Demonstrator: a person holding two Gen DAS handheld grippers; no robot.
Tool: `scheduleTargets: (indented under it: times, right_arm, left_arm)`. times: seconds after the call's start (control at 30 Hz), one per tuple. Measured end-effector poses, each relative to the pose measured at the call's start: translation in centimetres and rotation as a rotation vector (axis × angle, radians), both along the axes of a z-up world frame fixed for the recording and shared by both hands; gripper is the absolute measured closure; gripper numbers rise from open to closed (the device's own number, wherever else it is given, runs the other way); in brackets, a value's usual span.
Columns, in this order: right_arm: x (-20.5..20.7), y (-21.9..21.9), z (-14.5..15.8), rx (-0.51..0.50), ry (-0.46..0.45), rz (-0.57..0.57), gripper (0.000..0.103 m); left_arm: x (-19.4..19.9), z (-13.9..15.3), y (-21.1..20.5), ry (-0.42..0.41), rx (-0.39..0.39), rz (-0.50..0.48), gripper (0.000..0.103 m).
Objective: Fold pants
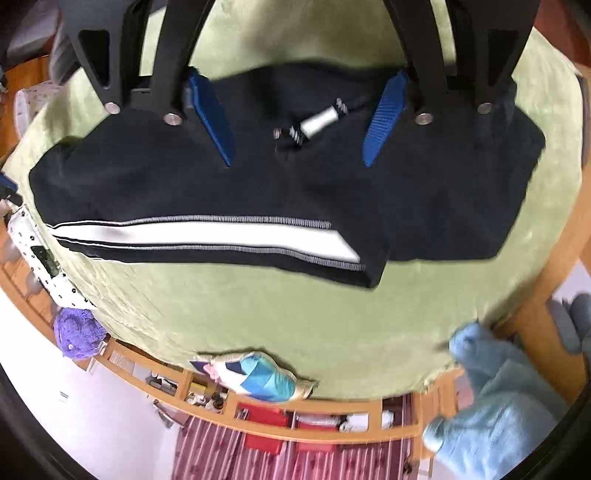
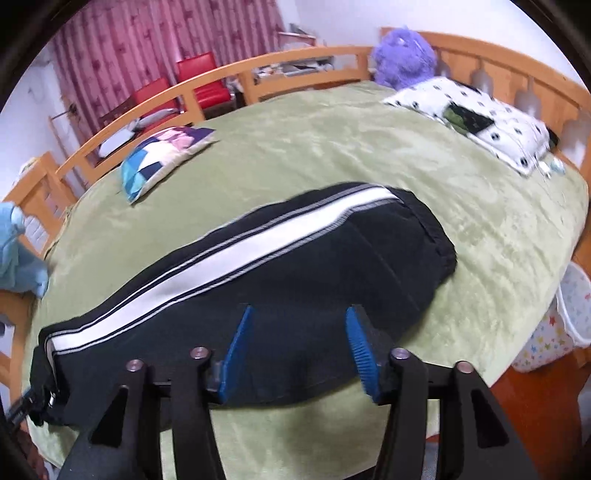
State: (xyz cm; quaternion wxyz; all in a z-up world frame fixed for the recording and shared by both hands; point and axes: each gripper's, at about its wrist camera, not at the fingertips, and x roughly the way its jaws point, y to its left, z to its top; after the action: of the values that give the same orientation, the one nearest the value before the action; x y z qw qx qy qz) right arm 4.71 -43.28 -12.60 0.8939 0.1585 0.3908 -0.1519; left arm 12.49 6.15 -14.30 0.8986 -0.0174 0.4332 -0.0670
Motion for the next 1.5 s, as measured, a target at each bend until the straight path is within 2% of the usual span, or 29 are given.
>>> scheduleTargets:
  times: [0.07,0.17,0.23,0.27,0.3,0.37,0.4,0.5,0.6,0.7,0.77,0.8,0.83,0.87,0.9,0.93,1.07,1.2,1.37,1.43,1.5]
  right_arm:
    - [0.4,0.7,0.1,-0.015,0.0,0.01,0.046]
    - [1.2,1.4,-0.4,-0.017,0.024,0.034,0.046]
    - [1.7,1.8,-0.9,-0.028,0.045,0.046,0.046]
    - [1.8,1.9,-1.2,-0.034,0.053,0.046,0.046]
    - [2.1,2.0,-1.6,-0.04,0.064,0.045,0.046]
    - [2.6,2.1,-2.3,-0.04,0.08,0.039,0.046]
    - [2.9,2.1,-2.7,-0.034,0.089,0.034,0.046]
    - [3.7,2.6,-3.7,-0.011,0.105,0.026,0.046]
    - [4.4,3.3,-4.4,-0.007,0.125,0.024,0.046]
    - [5.4,4.1,-5.3,-0.003,0.147,0.024,0.046]
    - [5.8,4.5,-5.6,0.004,0.153,0.025,0.046]
    - [6.0,4.8,-5.7,0.005,0.158,0.027,0.046]
    - [6.4,5.1,-5.7,0.001,0.164,0.029,0.046]
    - [6.6,5.4,-5.7,-0.003,0.165,0.032,0.046]
    - [6.8,5.6,-5.7,-0.006,0.165,0.035,0.046]
    - [7.0,6.0,-5.7,-0.007,0.167,0.04,0.046]
    - [7.4,7.3,-5.7,0.003,0.167,0.059,0.046]
    - [6.9,8.8,-5.5,0.018,0.154,0.086,0.046]
    - [5.8,10.0,-5.7,0.028,0.154,0.108,0.046]
    - [5.5,10.1,-6.0,0.049,0.159,0.109,0.046]
    - [5.2,10.2,-6.2,0.068,0.157,0.104,0.046]
  left_arm:
    - [0.8,-0.7,-0.5,-0.008,0.049,0.019,0.027]
    - [1.8,-2.7,-0.7,0.039,0.064,0.042,0.027]
    - [2.2,-4.1,-0.6,0.075,0.121,0.068,0.032]
    - [2.2,-4.3,-0.3,0.074,0.12,0.072,0.056]
    - [2.5,-4.2,0.6,0.072,0.037,0.045,0.082]
    - [3.3,-3.0,2.3,0.057,-0.041,0.035,0.087]
    - [3.8,-2.0,3.0,0.022,-0.01,0.044,0.089]
    - [6.1,1.0,5.2,-0.062,0.119,0.113,0.089]
    - [9.0,3.3,8.9,-0.098,0.114,0.18,0.089]
    - [11.8,4.1,11.9,-0.079,0.169,0.259,0.087]
    - [13.1,4.2,12.9,-0.059,0.236,0.296,0.078]
    - [13.5,4.7,13.3,-0.077,0.321,0.353,0.074]
    - [13.7,5.1,13.4,-0.089,0.353,0.375,0.069]
    - [13.5,5.6,13.3,-0.106,0.355,0.376,0.054]
    - [13.2,6.3,13.5,-0.123,0.311,0.358,0.041]
    - [12.6,6.8,13.6,-0.138,0.236,0.333,0.039]
    - [11.0,6.1,12.5,-0.092,0.067,0.207,0.039]
    - [5.6,2.1,10.9,0.009,-0.197,0.068,0.039]
    - [-1.8,-2.9,11.2,0.074,-0.322,0.092,0.041]
    - [-4.3,-3.8,12.5,0.069,-0.311,0.127,0.041]
    - [-5.8,-4.2,14.5,0.047,-0.272,0.21,0.041]
